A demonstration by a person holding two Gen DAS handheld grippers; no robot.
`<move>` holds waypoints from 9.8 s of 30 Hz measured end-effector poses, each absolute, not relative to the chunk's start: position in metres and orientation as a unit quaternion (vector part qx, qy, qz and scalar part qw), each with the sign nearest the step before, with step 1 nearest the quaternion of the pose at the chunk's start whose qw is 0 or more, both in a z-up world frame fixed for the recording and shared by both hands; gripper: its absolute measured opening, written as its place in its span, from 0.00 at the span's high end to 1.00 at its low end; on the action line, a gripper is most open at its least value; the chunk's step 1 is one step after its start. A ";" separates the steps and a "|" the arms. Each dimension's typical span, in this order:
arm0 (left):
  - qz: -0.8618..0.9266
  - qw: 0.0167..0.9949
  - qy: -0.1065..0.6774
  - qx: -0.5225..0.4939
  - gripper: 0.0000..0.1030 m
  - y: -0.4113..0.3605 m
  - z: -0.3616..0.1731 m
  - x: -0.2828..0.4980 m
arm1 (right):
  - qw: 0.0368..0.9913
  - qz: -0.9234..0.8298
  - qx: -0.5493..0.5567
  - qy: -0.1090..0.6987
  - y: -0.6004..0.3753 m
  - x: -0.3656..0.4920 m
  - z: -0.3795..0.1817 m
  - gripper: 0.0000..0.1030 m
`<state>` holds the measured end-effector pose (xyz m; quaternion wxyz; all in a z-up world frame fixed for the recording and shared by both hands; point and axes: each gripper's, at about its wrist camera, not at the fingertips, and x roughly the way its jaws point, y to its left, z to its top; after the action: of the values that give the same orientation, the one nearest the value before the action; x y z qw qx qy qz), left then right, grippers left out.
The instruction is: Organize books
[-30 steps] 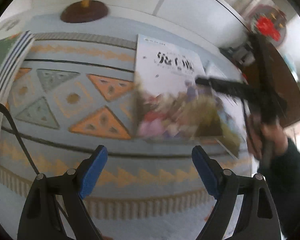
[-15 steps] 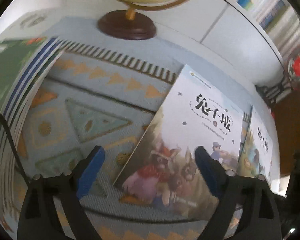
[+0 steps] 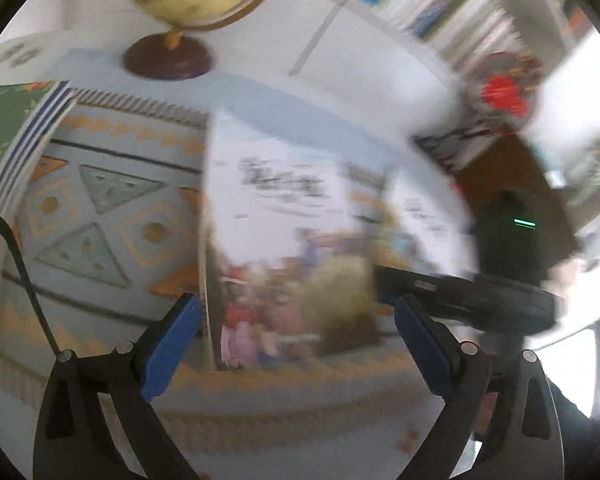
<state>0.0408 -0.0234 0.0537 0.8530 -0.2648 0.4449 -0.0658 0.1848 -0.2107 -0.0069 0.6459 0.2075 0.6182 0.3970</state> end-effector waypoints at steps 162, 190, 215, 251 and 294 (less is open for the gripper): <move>-0.051 0.894 0.423 -0.142 0.30 0.019 0.160 -0.214 | 0.817 0.209 0.064 0.533 -0.172 -0.153 0.110 0.50; -0.169 0.877 0.447 -0.045 0.21 -0.103 0.148 -0.092 | 0.845 0.142 0.105 0.504 -0.262 -0.073 0.123 0.50; -0.172 0.805 0.558 -0.106 0.21 -0.123 0.029 0.179 | 0.829 0.017 0.157 0.536 -0.322 0.153 0.043 0.50; -0.118 0.823 0.494 -0.253 0.07 -0.060 0.059 0.062 | 0.757 0.245 0.116 0.594 -0.239 0.183 0.024 0.40; -0.223 0.599 0.457 -0.618 0.09 -0.009 0.000 0.054 | 0.612 0.270 0.477 0.571 -0.266 0.072 -0.024 0.52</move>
<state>0.0537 -0.0085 -0.0005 0.5995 -0.6184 0.4567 -0.2229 0.0718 -0.2661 -0.0242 0.6116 0.4769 0.5708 0.2696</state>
